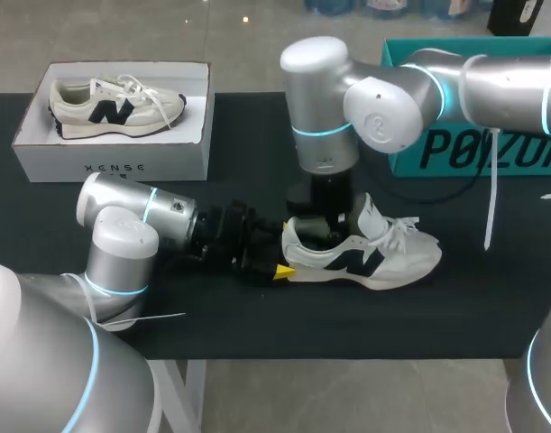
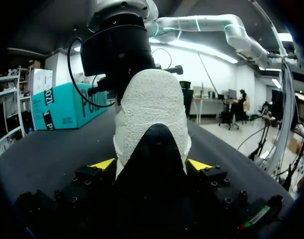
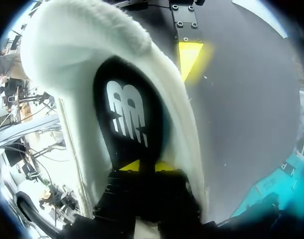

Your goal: Take the shoe out of the shoebox, open the shoe tongue, remove and reinsert the insole, then place the shoe into the shoebox

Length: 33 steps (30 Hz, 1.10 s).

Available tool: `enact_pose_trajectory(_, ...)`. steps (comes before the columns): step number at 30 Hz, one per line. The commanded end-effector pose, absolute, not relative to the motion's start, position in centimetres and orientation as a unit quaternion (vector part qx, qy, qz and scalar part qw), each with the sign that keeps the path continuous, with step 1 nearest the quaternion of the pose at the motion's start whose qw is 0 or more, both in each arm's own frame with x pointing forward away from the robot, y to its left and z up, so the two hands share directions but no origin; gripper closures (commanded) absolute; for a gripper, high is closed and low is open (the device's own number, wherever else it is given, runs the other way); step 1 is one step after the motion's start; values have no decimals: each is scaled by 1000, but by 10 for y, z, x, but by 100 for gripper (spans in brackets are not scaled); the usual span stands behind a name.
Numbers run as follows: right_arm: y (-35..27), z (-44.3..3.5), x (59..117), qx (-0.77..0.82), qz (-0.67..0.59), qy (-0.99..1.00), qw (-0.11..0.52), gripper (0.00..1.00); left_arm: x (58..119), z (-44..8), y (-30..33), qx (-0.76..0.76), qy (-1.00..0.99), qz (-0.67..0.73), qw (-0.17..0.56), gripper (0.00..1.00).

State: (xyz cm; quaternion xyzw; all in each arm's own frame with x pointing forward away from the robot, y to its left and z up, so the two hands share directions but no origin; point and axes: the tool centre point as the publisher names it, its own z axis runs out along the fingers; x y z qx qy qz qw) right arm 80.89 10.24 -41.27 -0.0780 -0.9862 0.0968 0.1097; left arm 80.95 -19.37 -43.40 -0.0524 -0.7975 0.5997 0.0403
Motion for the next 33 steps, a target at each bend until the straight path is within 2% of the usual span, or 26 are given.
enact_pose_trajectory(1,104,-439,799,-80,101,-984,126,100,812,-435,-195,-52,-797,600,40,100)
enact_pose_trajectory(8,98,-419,803,-84,99,-981,143,100,812,-435,-195,-52,-797,600,40,100)
enact_pose_trajectory(33,85,-352,825,-110,90,-984,109,100,812,-435,-195,-52,-797,600,40,100)
